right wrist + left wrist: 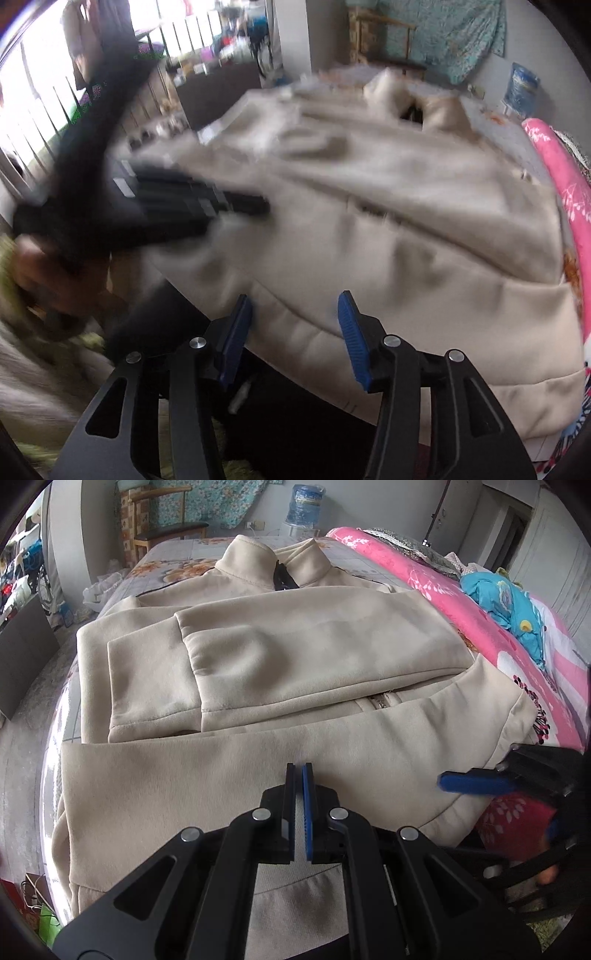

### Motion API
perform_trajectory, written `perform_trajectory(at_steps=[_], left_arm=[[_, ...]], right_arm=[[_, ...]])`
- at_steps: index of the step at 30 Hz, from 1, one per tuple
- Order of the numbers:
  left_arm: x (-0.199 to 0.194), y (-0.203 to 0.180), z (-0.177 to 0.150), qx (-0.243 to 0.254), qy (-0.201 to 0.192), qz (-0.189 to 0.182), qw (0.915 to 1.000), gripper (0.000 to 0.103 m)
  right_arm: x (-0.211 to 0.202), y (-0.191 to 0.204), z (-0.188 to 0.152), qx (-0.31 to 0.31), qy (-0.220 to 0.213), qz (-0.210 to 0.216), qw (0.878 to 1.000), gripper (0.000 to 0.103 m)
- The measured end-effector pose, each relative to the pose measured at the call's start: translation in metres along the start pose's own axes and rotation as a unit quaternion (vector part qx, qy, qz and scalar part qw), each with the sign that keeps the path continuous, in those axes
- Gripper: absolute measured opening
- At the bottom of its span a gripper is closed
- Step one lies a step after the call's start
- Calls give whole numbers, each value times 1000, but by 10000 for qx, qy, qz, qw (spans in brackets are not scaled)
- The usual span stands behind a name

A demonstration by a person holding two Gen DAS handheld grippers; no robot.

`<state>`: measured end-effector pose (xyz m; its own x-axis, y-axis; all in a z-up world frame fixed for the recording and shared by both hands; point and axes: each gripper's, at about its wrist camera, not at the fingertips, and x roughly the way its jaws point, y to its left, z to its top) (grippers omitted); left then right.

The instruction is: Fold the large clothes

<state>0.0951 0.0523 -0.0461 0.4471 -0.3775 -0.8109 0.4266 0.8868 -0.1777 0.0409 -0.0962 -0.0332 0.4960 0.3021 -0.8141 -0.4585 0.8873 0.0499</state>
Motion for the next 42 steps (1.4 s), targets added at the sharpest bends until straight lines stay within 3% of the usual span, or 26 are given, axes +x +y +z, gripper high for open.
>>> perform_trajectory(at_steps=[2, 6, 11, 14, 16, 18, 20, 25, 32, 38, 42], left_arm=[[0, 1, 1, -26, 41, -21, 10000, 5], [1, 0, 1, -45, 68, -30, 10000, 5], [0, 3, 1, -182, 101, -139, 9997, 5], [0, 4, 2, -257, 131, -206, 9994, 6], [-1, 3, 3, -284, 154, -246, 9992, 12], [-4, 0, 5, -287, 147, -192, 9993, 28], [-9, -3, 7, -223, 103, -71, 9997, 36], [-23, -5, 22, -176, -16, 121, 9998, 51], [-34, 13, 74, -294, 17, 350, 9990, 63], [-37, 47, 146, -744, -76, 272, 9968, 69], [-26, 66, 198, -973, -211, 356, 9944, 70]], right_arm=[[-5, -2, 3, 24, 67, -51, 10000, 49], [-30, -34, 3, 574, -239, -259, 9977, 54], [-20, -92, -19, 1611, 4, -699, 9845, 60], [-18, -96, -28, 1645, -36, -641, 9843, 67], [-20, -94, -27, 1539, 11, -719, 9855, 68], [-24, -96, -26, 1558, 3, -670, 9855, 74], [-33, -102, -24, 1688, -162, -561, 9839, 76], [-35, -127, -8, 2028, -249, -337, 9783, 80], [-41, -161, 26, 2489, -200, -16, 9683, 80], [-54, -195, 96, 2284, -469, 204, 9722, 80], [-40, -215, 149, 2177, -544, 501, 9732, 81]])
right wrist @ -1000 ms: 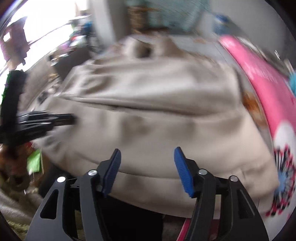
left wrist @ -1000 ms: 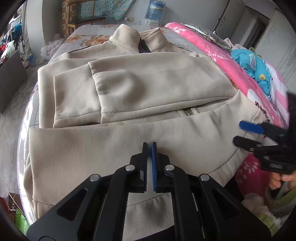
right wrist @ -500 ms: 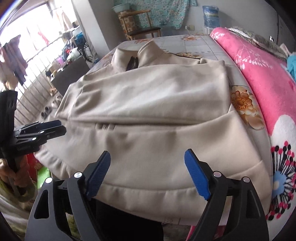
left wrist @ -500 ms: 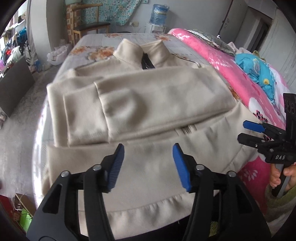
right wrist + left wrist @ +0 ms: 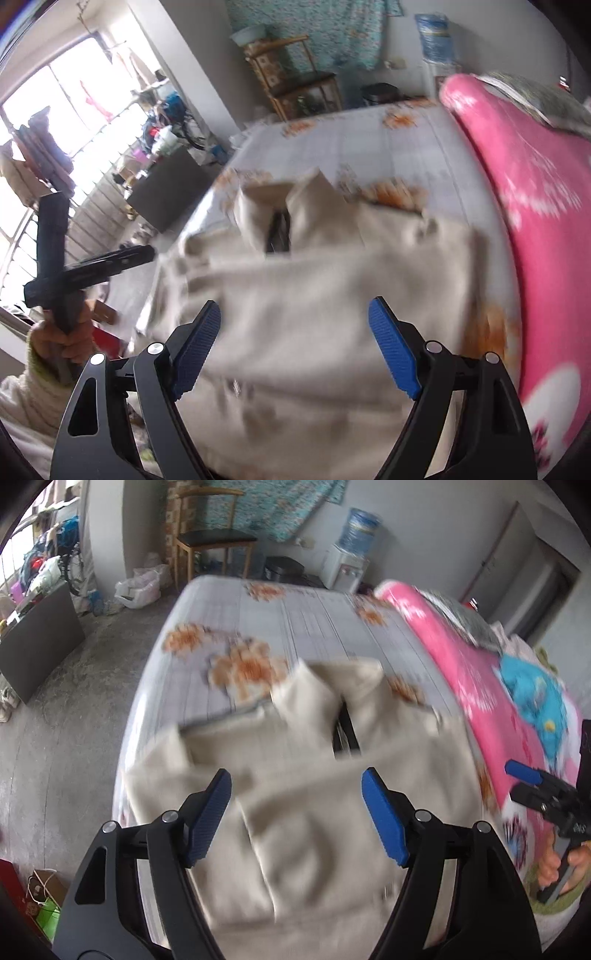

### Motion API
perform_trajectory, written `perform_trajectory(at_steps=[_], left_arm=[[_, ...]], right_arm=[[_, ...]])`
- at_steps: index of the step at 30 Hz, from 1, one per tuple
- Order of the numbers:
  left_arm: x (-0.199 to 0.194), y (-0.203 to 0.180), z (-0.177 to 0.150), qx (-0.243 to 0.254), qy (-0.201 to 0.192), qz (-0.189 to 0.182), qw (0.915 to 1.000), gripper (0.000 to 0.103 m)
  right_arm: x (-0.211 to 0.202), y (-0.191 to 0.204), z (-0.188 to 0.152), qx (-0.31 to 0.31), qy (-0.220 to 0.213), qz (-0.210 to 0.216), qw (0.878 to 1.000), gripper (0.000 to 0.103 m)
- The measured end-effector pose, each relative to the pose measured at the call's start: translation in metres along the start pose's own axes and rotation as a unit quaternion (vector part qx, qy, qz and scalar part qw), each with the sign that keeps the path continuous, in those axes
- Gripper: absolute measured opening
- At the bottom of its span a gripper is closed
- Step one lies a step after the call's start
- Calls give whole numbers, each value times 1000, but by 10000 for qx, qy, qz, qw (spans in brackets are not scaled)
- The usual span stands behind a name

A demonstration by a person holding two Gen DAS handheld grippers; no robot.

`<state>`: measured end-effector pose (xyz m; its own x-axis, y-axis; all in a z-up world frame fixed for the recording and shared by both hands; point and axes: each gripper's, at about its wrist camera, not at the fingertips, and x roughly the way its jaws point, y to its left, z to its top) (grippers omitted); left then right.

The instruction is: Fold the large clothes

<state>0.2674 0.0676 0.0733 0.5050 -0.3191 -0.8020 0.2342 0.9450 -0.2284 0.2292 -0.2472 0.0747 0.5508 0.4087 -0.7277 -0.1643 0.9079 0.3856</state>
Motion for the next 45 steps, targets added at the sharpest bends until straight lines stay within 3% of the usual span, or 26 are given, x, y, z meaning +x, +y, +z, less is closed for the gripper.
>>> perform_trajectory(at_steps=[5, 11, 14, 18, 21, 24, 26, 37, 45], left_arm=[[40, 1, 62, -48, -245, 153, 9996, 70], [123, -1, 100, -30, 157, 139, 9998, 68], [157, 2, 104, -172, 371, -88, 9991, 54], [182, 4, 97, -204, 624, -148, 9977, 34], [188, 1, 92, -81, 697, -168, 9974, 17], [180, -7, 90, 172, 609, -142, 9979, 11], [172, -13, 88, 332, 532, -142, 9979, 10], [109, -32, 54, 1004, 102, -285, 9945, 8], [69, -51, 1, 1571, 0, -325, 9870, 9]], right_arm=[[62, -9, 75, 42, 106, -38, 9999, 82], [157, -36, 129, 296, 503, -385, 9976, 82], [186, -48, 130, 443, 716, -444, 9955, 81], [206, -51, 127, 358, 818, -471, 9949, 68], [211, -48, 125, 226, 858, -528, 9947, 50], [207, -44, 124, 111, 851, -491, 9951, 25], [200, -36, 123, -66, 790, -571, 9952, 17], [134, 7, 87, -1014, 401, -939, 9896, 11], [97, 21, 36, -1286, 389, -995, 9859, 10]])
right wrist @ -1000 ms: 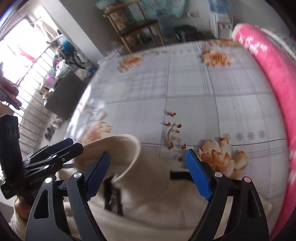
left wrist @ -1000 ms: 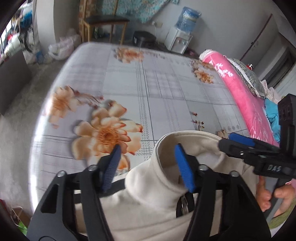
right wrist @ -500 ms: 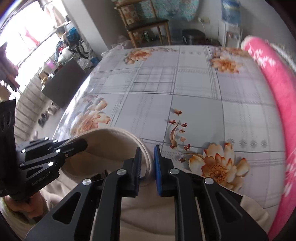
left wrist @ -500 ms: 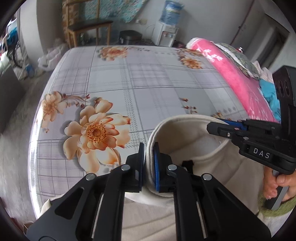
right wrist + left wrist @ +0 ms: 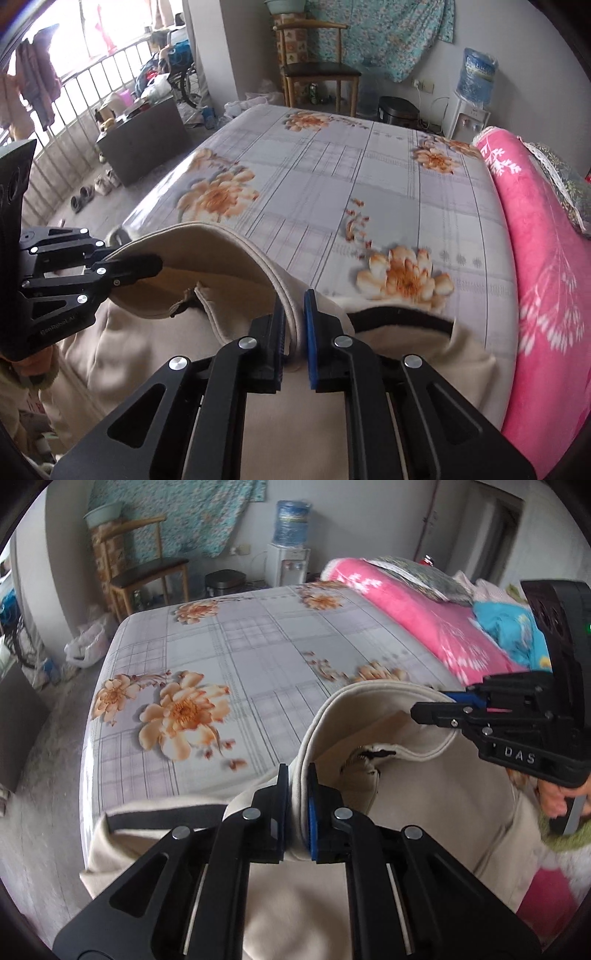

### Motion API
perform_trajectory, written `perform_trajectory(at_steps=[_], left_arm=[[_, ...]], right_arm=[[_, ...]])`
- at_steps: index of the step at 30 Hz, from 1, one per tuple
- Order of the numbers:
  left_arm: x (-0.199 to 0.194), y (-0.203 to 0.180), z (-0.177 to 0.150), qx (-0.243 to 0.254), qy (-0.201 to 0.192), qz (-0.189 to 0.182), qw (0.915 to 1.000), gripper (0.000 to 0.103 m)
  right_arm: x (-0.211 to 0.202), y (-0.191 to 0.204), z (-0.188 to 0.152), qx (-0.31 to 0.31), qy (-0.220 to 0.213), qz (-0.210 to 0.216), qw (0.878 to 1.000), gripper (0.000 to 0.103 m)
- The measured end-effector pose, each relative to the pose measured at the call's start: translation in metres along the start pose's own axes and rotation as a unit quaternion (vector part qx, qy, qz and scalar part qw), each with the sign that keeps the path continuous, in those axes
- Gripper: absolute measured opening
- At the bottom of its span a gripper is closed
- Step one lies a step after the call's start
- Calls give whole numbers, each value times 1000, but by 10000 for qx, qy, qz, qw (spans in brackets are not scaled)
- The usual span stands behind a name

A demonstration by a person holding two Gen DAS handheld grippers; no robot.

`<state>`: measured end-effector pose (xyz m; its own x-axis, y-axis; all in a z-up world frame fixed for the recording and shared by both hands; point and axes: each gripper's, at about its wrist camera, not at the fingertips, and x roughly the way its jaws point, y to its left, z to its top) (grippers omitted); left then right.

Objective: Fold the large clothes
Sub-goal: 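Lift the collar with both tools and fold it over the jacket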

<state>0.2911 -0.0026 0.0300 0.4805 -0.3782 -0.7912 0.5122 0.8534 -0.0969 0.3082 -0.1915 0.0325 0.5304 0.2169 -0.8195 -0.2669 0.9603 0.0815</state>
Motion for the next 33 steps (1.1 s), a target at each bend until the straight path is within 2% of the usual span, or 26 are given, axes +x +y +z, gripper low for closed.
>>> perform_trajectory(at_steps=[5, 9, 15, 16, 18, 21, 25, 28, 31, 33], left_arm=[[-2, -9, -26, 19, 160, -70, 9998, 9], [5, -11, -43, -54, 287, -93, 9995, 10], [19, -16, -68, 85, 578, -21, 9983, 11], [17, -18, -71, 101, 573, 0, 9983, 11], [12, -18, -73, 104, 558, 1, 9984, 11], [8, -15, -76, 72, 535, -68, 9985, 12], [6, -13, -76, -35, 557, -114, 9984, 13], [2, -11, -78, -130, 566, -172, 9982, 15], [-13, -5, -84, -234, 514, -288, 9980, 17], [-29, 2, -87, -399, 380, -552, 9970, 18]], right_arm=[[-1, 4, -34, 93, 120, 43, 9999, 10], [6, 9, -60, 22, 202, -124, 9997, 10], [6, 12, -80, -200, 344, -67, 9992, 12], [0, 13, -79, -236, 340, -9, 9991, 13], [-17, 13, -75, -242, 238, 209, 9992, 22], [-47, 12, -58, -67, -199, 919, 9955, 26], [-45, 14, -35, 136, -428, 1052, 9934, 26], [-9, 18, -29, 300, -56, 1182, 9925, 26], [23, 26, -42, 238, 470, 1012, 9935, 26], [36, 30, -56, 151, 687, 890, 9935, 26]])
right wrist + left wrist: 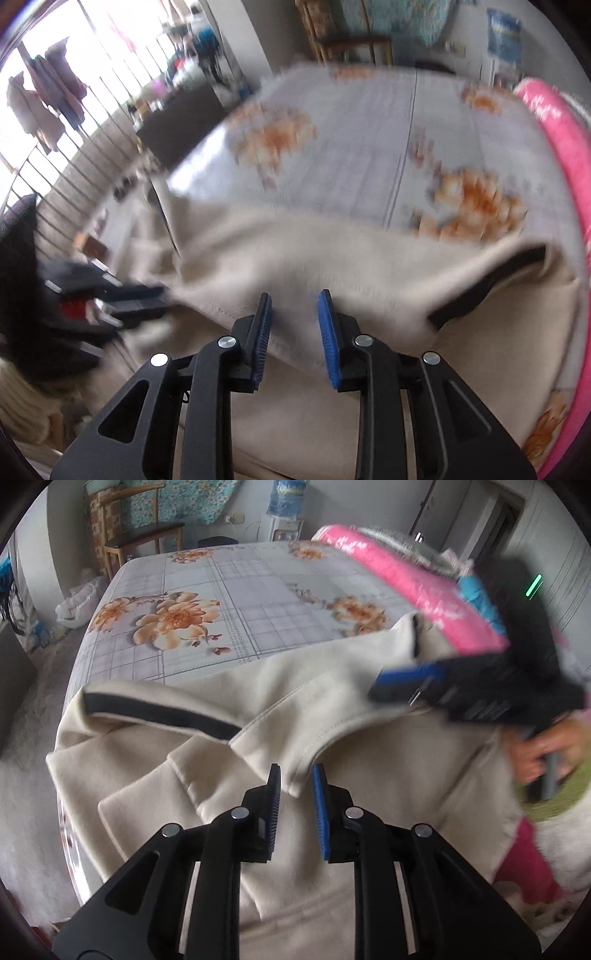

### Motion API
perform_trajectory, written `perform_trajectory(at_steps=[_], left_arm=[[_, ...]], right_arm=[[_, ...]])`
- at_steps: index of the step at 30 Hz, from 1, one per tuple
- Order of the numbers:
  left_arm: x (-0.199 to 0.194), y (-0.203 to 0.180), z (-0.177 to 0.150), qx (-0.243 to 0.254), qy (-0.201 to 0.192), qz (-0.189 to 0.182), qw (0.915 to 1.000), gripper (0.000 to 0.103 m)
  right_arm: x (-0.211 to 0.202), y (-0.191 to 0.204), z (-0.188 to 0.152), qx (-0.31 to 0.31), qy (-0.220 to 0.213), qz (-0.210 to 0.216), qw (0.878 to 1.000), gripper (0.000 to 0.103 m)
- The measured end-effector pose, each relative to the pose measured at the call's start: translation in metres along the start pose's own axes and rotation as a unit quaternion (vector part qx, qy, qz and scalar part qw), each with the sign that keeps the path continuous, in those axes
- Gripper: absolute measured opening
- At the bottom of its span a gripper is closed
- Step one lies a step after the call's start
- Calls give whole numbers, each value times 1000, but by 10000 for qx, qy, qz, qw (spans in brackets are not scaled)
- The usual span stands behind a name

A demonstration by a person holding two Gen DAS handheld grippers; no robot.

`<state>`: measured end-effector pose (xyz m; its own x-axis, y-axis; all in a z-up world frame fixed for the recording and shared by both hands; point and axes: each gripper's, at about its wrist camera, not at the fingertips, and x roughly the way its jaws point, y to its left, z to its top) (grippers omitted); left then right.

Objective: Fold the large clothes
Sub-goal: 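Lift the collar with both tools and fold it over the jacket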

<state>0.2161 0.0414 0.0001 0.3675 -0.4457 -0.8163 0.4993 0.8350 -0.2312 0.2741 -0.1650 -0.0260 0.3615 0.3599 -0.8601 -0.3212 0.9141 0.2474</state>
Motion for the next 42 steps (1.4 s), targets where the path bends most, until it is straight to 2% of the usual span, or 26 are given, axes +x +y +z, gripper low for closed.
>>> perform_trajectory(at_steps=[3, 5, 8, 11, 13, 15, 17, 20, 24, 27, 31, 34, 36, 37, 41, 42], left_arm=[[-15, 8, 5, -280, -253, -406, 9985, 20], [-15, 11, 17, -439, -363, -454, 9973, 22], [3, 8, 36, -531, -294, -195, 9980, 22], [34, 5, 45, -510, 63, 275, 9983, 22], [52, 6, 42, -460, 309, 488, 9973, 22], [56, 5, 37, -387, 277, 573, 9972, 21], [55, 1, 33, -277, 246, 654, 9972, 21], [55, -3, 28, -78, 194, 754, 9969, 21], [53, 3, 25, -168, 144, 615, 9979, 21], [50, 6, 24, -302, 117, 449, 9985, 21], [36, 5, 20, -331, -9, 206, 9992, 21], [41, 2, 17, -306, 113, 253, 9991, 22], [49, 1, 14, -344, 211, 372, 9985, 22], [48, 0, 13, -336, 189, 385, 9985, 22], [26, 3, 10, -442, 89, 403, 9982, 22], [17, 3, 8, -452, 24, 417, 9981, 22]], right_arm=[[2, 2, -10, -91, -79, -67, 9999, 26], [3, 2, -11, -67, -56, -85, 9999, 26], [-1, 7, -9, -119, 7, -243, 9996, 26], [-21, 5, -5, -139, -253, -321, 9991, 26], [-29, -3, -2, -97, -393, -574, 9975, 28], [-23, -18, -4, -32, -308, -746, 9967, 28], [-9, -32, -11, -24, -121, -661, 9977, 25], [-9, -29, -13, -297, -156, -753, 9966, 24], [-8, -28, -13, -411, -115, -826, 9957, 24], [-13, -27, -10, -252, -51, -836, 9962, 24], [-33, -11, -8, -272, -330, -637, 9971, 33], [-24, -3, -11, -307, -293, -535, 9977, 36], [-4, -4, -17, -301, -32, -728, 9969, 37], [0, -3, -19, -322, -41, -810, 9962, 37], [-22, 9, -22, -206, -166, -1092, 9937, 38], [-29, 12, -24, -193, -233, -1087, 9936, 44]])
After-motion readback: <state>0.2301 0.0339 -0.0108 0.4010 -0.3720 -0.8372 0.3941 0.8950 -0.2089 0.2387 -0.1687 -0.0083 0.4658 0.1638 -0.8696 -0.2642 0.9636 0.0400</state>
